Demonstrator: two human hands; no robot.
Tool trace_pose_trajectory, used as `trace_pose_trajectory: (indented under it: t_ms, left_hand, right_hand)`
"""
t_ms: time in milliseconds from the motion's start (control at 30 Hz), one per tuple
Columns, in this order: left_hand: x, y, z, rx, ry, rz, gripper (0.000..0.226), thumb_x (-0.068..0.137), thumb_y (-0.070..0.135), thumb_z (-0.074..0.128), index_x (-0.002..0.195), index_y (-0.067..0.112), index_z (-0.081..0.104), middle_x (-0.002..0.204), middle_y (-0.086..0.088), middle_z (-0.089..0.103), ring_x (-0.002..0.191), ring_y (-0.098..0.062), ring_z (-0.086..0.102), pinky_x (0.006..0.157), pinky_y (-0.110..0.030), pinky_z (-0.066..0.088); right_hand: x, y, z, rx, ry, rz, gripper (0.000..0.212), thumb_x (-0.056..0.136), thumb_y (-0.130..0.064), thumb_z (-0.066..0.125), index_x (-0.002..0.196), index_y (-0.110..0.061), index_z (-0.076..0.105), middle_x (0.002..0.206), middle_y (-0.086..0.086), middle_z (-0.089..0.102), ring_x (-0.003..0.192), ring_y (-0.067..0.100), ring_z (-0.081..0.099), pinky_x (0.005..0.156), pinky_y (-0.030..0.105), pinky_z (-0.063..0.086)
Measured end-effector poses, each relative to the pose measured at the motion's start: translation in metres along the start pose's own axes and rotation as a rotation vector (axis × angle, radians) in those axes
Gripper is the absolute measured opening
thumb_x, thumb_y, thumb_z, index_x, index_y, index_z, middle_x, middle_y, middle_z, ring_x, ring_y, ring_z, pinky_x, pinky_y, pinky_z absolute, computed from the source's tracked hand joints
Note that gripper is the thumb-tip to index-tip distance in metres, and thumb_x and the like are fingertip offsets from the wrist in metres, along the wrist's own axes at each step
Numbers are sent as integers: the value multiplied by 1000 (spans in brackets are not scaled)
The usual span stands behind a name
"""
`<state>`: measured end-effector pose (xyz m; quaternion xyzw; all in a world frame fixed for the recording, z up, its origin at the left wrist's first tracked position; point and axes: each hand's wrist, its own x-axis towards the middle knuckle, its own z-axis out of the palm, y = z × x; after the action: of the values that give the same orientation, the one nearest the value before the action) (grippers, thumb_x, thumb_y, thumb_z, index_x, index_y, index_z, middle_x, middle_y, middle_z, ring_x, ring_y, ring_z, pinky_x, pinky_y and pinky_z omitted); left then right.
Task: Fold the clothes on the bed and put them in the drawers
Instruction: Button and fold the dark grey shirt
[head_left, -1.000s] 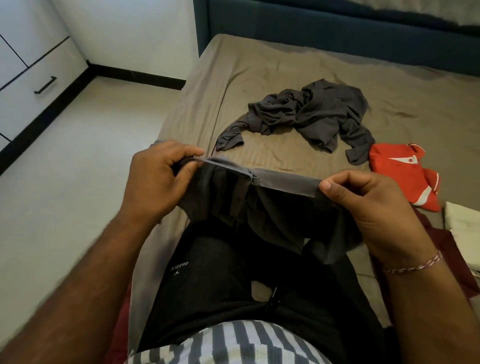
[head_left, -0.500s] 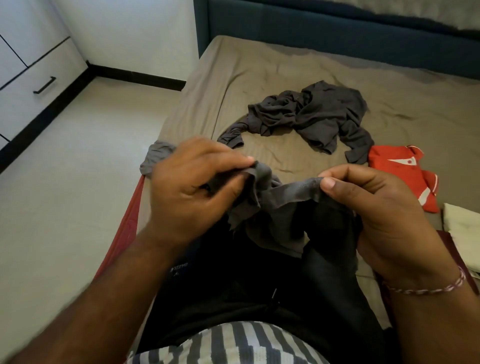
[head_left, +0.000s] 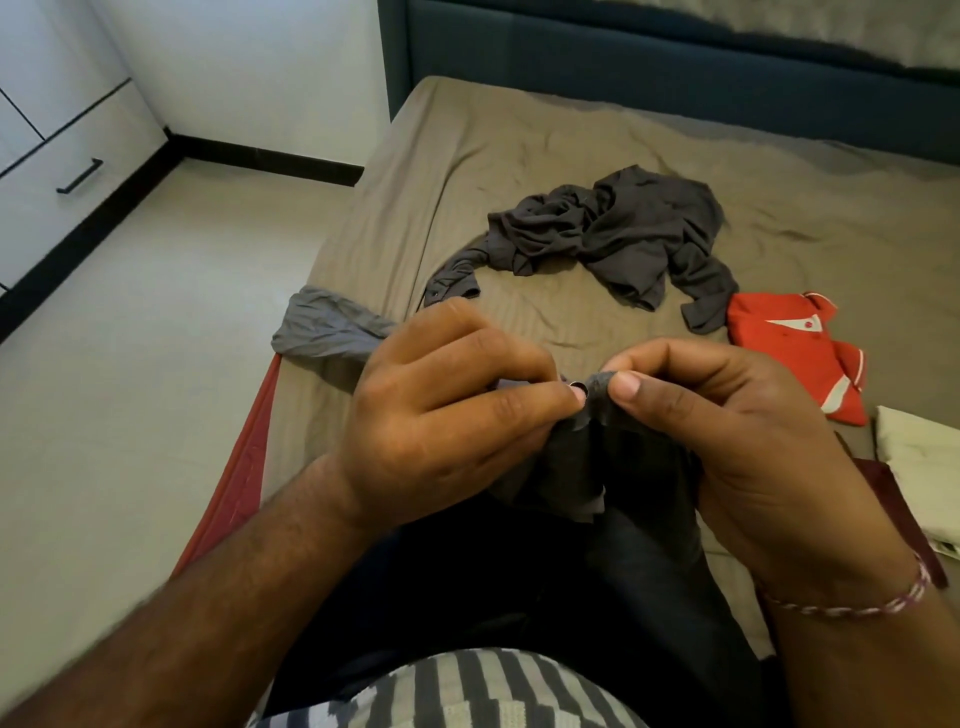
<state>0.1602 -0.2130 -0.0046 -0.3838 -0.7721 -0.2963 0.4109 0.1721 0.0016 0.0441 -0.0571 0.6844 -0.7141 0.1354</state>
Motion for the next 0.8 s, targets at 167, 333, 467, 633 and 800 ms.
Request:
trace_pose_trajectory:
  t_ms: [167, 333, 467, 633, 800]
  left_hand:
    - [-2, 3, 2, 42, -10, 10, 5, 86, 4, 85, 90, 4, 83, 89, -9, 76, 73, -28, 66, 63, -44, 49]
    - [-2, 3, 5, 53, -41, 18, 4, 91, 9, 81, 90, 7, 84, 92, -9, 77, 74, -28, 67, 62, -46, 49]
    - [-4, 0, 11, 26, -72, 2, 7, 94, 14, 79, 93, 9, 84, 105, -9, 78, 85, -28, 70, 69, -49, 51]
    - [-14, -2, 16, -67, -108, -43, 8, 94, 16, 78, 96, 10, 84, 113, -4, 77, 92, -27, 71, 72, -49, 48]
    - [-21, 3, 20, -227, -142, -163, 9, 93, 14, 79, 93, 6, 81, 105, -5, 76, 97, -23, 67, 80, -45, 51]
  right_hand:
    - [-1, 1, 1, -36, -13, 1, 30, 71, -32, 73, 88, -8, 77, 90, 11, 75, 85, 20, 71, 78, 27, 59]
    - [-2, -2, 0, -186, -17, -67, 35, 74, -33, 72, 93, -4, 73, 90, 14, 74, 86, 27, 72, 78, 37, 60]
    - [-2, -2, -1, -276, -9, -88, 32, 76, -30, 70, 92, -3, 73, 89, 13, 75, 87, 32, 71, 78, 41, 59]
    - [-1, 2, -5, -388, -7, -110, 11, 82, -19, 76, 87, -9, 76, 84, 6, 76, 79, 25, 72, 69, 34, 59]
    - [0, 9, -7, -460, -16, -142, 5, 82, -20, 74, 84, -16, 77, 82, 3, 75, 73, 19, 72, 64, 34, 59]
